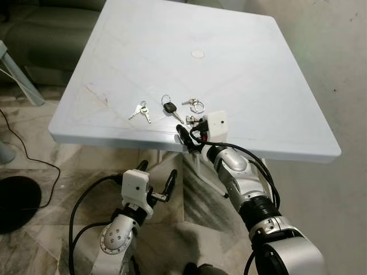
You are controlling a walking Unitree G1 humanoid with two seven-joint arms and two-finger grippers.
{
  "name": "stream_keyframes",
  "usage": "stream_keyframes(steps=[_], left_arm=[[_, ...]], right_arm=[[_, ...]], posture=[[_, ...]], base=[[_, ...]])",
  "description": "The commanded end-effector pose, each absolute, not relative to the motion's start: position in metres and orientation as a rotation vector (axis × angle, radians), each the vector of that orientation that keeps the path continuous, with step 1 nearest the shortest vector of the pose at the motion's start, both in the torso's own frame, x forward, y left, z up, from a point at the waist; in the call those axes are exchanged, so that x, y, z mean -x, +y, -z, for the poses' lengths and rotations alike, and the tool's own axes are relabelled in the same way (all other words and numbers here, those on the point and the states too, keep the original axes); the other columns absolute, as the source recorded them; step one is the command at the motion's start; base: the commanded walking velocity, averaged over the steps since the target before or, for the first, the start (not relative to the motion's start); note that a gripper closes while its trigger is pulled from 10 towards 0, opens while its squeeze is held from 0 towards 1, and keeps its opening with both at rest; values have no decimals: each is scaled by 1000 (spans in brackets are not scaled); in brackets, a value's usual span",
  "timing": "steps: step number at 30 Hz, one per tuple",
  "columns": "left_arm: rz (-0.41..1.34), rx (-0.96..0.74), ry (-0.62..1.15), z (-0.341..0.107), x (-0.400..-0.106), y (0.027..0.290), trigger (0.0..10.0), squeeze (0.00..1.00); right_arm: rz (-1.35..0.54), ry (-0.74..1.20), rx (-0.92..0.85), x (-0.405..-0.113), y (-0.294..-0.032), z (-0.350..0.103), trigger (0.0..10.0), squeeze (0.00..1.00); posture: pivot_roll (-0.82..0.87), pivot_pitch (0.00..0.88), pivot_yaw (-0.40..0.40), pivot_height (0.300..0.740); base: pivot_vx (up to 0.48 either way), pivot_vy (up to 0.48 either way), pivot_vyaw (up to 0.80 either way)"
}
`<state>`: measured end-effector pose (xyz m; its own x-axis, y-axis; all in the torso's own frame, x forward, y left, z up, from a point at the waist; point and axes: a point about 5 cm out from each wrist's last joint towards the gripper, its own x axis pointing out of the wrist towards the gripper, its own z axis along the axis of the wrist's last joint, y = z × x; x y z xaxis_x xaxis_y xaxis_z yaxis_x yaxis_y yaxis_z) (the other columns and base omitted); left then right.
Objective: Hang keys on a hook
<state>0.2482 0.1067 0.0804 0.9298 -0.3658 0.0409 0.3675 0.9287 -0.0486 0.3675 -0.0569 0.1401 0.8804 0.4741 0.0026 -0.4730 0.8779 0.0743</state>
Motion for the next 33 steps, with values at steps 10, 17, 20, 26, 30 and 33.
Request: stream_keyframes(steps=[10,17,20,26,30,33], left_arm=[[386,64,-14,-81,-242,103,10000,0],[394,60,-18,-84,-243,102,10000,0],[396,55,-22,-85,-245,103,10000,0],[397,54,-23,-86,-247,104,10000,0],[400,52,-23,-86,-248,104,10000,0],[400,52,-24,-86,-248,104,10000,0]], right_arm=[[-446,-15,-114,-372,-57,-147,5412,0],[-439,-32,-128,-373,-57,-149,4902,0],[-446,-63,-144,-372,-58,-152,2000,0],[-438,-51,-138,-373,-57,-150,3176,0],[-438,-61,-142,-373,-57,-151,667,0],[-418,-54,-131,-373,-57,-151,2510,0]], posture=[[145,246,-131,740],[145,244,-127,740],[145,242,-123,740],[144,242,-119,740],[142,240,-118,740],[142,241,-118,740]], base=[[0,0,0],[0,0,0],[0,0,0],[0,0,0],[0,0,0],[0,0,0]])
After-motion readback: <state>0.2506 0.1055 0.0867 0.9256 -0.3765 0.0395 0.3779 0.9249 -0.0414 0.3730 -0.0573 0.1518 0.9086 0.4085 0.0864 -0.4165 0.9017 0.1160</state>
